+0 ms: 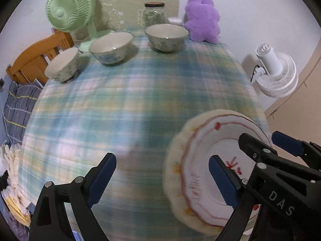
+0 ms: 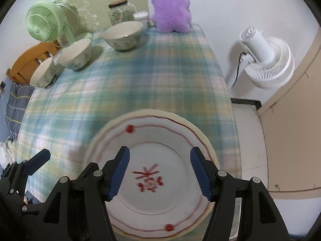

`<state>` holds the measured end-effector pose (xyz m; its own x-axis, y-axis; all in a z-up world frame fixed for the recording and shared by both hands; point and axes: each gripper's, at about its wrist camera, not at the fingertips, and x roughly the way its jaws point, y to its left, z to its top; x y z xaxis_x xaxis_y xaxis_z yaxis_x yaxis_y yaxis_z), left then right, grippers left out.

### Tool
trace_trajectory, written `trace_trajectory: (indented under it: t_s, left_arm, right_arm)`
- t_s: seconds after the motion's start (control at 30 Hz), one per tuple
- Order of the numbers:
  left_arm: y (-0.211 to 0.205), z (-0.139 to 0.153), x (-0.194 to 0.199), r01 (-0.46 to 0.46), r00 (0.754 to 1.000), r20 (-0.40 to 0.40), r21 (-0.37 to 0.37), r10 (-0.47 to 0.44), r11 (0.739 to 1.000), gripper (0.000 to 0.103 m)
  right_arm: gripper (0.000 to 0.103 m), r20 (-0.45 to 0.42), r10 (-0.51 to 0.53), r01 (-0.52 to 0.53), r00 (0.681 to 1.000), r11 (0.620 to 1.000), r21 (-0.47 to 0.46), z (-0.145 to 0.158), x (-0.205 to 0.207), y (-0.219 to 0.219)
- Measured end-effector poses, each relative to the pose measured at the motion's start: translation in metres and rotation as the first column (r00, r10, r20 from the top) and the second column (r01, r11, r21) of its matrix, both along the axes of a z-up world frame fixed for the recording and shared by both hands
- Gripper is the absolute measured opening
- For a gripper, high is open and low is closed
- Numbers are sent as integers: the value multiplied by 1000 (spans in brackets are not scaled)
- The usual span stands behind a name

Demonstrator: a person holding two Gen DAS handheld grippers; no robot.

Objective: Organize plates and bowls
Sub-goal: 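Move the right gripper to the rim of a large beige bowl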

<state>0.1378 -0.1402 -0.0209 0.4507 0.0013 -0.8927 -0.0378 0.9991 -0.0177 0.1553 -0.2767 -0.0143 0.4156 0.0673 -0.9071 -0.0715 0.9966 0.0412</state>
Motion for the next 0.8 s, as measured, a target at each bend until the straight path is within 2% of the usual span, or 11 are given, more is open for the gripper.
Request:
trace_trajectory:
  t_s: [0.37, 0.8]
  left_arm:
    - [103, 21, 15, 77, 996, 31, 14, -78, 997, 93]
    - [221, 25, 58, 118, 990, 74, 27, -120, 993, 91]
  right_arm:
    - [66, 58, -90, 91, 994, 996, -21, 27, 0, 100]
    - [66, 108, -157, 156, 982, 988, 17, 33, 32, 227]
